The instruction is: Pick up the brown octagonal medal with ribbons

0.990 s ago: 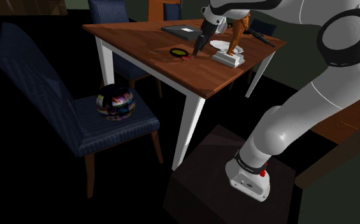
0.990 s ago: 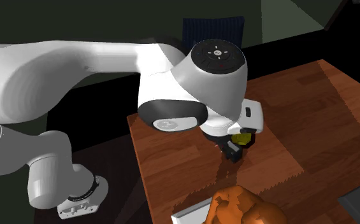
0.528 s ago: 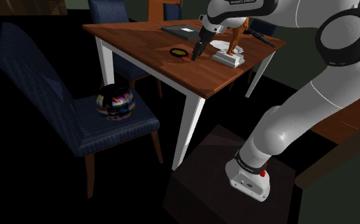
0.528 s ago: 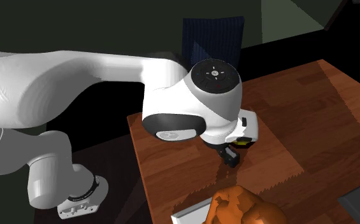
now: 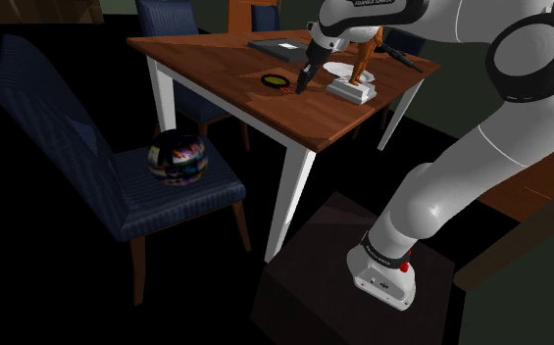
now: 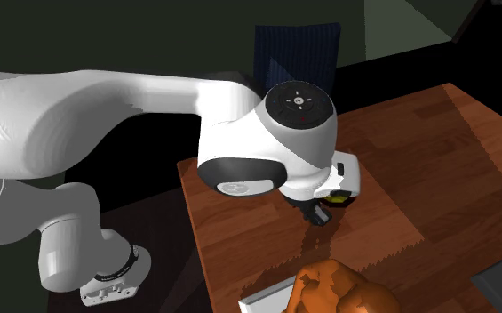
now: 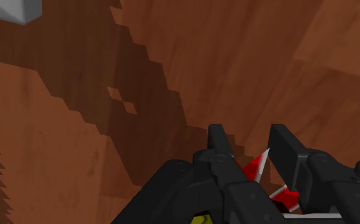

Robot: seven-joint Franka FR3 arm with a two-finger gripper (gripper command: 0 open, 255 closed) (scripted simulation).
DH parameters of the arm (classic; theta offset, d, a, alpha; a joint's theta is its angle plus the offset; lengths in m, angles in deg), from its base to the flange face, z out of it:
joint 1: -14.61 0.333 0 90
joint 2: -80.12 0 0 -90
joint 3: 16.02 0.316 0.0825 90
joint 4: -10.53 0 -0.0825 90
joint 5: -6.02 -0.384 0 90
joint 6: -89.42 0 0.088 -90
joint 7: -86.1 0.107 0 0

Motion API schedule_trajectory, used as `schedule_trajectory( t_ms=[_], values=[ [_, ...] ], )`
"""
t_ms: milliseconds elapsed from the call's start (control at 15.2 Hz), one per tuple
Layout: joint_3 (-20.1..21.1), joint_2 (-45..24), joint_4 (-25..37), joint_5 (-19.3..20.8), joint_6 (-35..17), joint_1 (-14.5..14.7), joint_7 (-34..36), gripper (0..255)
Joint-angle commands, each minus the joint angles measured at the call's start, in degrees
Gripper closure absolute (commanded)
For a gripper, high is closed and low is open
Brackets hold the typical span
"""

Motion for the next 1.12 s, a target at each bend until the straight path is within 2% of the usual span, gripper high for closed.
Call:
schedule_trajectory(
  t_ms=[0,1056],
  values=[
    [-0.1,-0.2,-0.1,0.1,0.0,-0.1,0.0,255],
    [0.4,-0.4,11.5,0.1,11.4,0.2,0.9,255]
  ],
)
